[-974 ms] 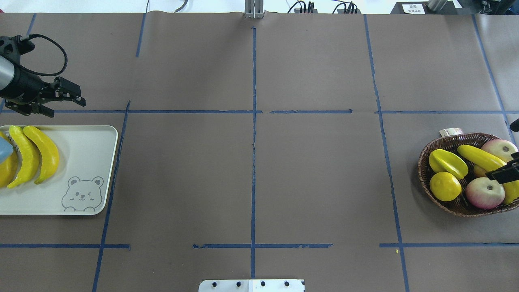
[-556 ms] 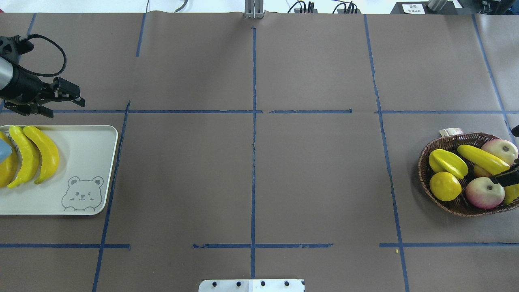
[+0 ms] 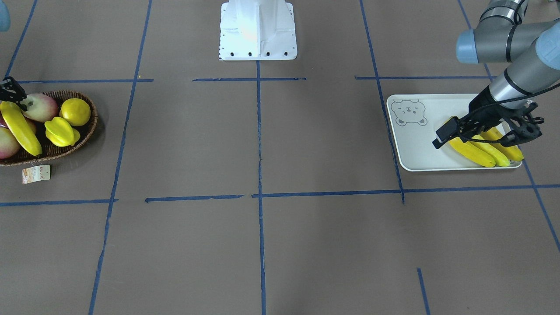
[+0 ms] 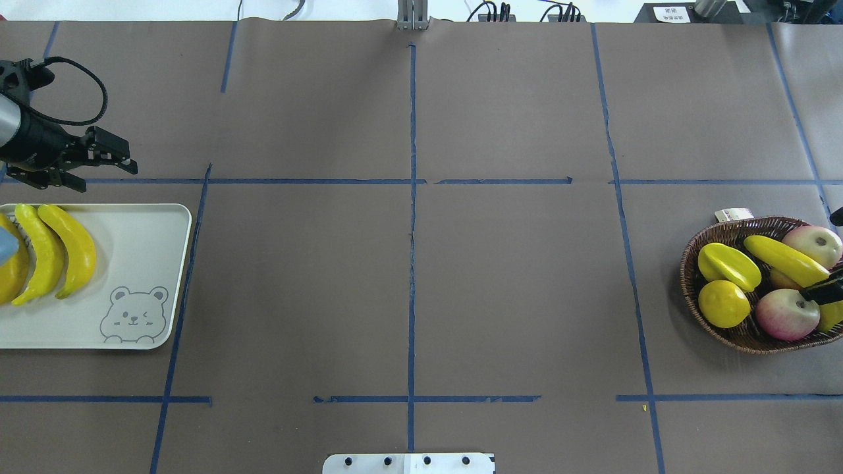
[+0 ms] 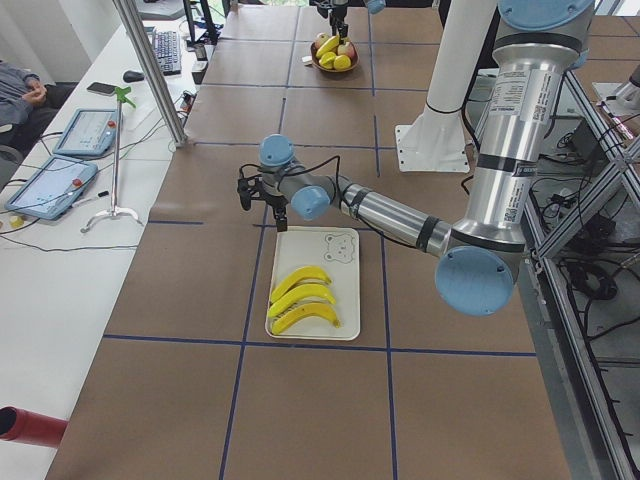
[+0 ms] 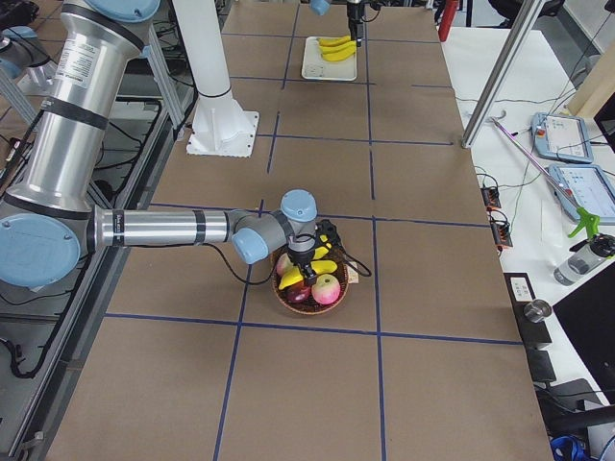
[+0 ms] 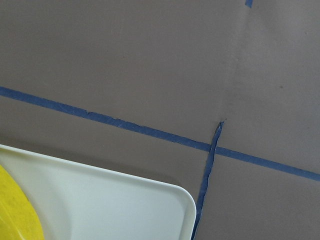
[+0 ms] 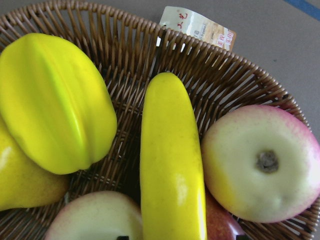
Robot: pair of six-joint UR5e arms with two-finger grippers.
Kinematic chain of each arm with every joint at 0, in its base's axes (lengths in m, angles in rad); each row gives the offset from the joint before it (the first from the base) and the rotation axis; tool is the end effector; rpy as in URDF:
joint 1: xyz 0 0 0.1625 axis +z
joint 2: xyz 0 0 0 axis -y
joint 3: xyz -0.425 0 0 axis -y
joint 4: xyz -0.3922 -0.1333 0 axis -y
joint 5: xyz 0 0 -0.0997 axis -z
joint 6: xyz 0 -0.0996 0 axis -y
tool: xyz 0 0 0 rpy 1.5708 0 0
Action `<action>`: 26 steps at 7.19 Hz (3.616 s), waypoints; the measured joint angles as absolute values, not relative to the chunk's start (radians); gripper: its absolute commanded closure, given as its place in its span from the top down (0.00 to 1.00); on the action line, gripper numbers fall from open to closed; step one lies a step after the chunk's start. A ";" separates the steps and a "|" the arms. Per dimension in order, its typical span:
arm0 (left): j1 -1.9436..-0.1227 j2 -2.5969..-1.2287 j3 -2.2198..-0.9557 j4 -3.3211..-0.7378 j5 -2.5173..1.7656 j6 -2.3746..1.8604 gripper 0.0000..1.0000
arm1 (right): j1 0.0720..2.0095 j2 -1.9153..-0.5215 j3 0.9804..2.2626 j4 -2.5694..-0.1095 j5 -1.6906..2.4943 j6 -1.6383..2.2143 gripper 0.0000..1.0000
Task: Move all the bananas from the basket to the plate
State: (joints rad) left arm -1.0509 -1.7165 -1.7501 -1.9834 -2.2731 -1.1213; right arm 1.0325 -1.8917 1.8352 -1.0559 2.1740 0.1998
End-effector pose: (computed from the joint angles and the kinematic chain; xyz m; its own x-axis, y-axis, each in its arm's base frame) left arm 0.2175 -0.5188 0.4470 0.5252 -0.2499 -0.8134 0.2426 0.9602 -0.1384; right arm -0.1305 -0.3684 0.6174 0.6581 -0.4722 0.5864 0.3358 0.8812 0.3327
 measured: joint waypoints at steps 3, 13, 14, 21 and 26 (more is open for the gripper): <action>-1.046 -1.716 -1.749 -1.983 -2.270 -1.121 1.00 | 1.031 -1.879 1.834 -1.063 2.177 0.202 0.04; -1.006 -1.743 -1.774 -1.994 -2.274 -1.136 1.00 | 1.100 -1.739 1.971 -1.057 2.287 0.461 0.10; -0.993 -1.767 -1.781 -1.995 -2.273 -1.181 1.00 | 1.055 -1.679 1.972 -1.053 2.289 0.574 0.09; -0.861 -2.010 -1.783 -2.109 -2.265 -1.629 1.00 | 0.593 -1.272 1.944 -0.848 1.949 1.250 0.08; -0.769 -2.139 -1.765 -2.111 -2.191 -1.804 0.95 | 0.449 -1.040 1.816 -0.847 1.737 1.361 0.07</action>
